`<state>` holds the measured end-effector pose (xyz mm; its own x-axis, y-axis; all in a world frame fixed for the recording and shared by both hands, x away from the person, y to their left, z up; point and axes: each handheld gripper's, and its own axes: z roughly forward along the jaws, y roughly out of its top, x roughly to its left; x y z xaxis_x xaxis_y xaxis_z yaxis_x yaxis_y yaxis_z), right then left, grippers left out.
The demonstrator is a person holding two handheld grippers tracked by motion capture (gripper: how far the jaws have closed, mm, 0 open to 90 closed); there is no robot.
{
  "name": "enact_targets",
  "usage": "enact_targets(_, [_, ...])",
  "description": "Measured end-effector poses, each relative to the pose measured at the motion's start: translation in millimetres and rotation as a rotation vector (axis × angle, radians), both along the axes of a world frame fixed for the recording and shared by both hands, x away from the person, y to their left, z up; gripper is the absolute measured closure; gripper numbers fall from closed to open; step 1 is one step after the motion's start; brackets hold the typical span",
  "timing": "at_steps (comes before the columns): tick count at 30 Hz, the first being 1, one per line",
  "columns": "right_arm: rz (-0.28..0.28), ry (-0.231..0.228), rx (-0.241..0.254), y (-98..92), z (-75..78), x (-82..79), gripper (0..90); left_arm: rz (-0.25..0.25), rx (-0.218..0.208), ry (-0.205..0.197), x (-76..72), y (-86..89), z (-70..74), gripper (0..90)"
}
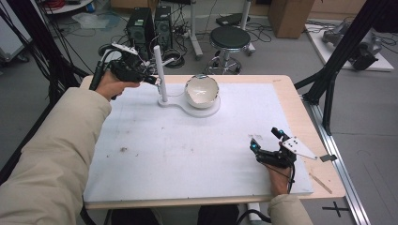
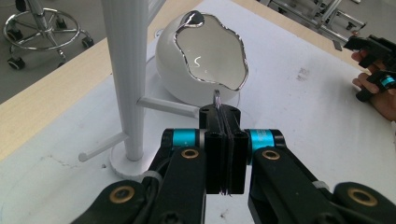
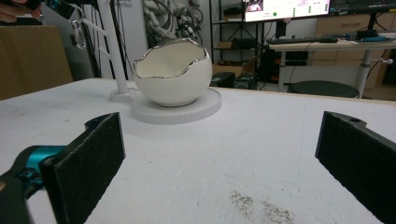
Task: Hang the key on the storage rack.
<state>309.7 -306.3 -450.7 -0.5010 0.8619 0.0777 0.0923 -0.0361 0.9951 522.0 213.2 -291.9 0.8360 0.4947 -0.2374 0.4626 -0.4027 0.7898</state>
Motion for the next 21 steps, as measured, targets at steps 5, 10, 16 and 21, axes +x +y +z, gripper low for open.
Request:
enact_targets(5, [-0.001, -0.005, -0.003, -0.6, 0.0, 0.4, 0.4, 0.016, -0.016, -0.005, 3.9, 0.0, -2.4, 88.6])
enact_targets(10, [0.000, 0.001, 0.002, 0.4, -0.1, -0.2, 0.4, 0.020, -0.012, 0.004, 6.8, 2.3, -5.6, 88.6])
enact_targets(16, [-0.001, -0.002, 0.000, 0.2, -0.1, 0.1, 0.4, 0.025, -0.014, 0.011, 9.4, 1.5, -9.6, 88.5])
enact_targets(21, [-0.002, 0.001, 0.002, 0.1, 0.0, -0.1, 0.4, 0.028, -0.013, 0.003, 11.3, 1.3, -11.8, 88.6])
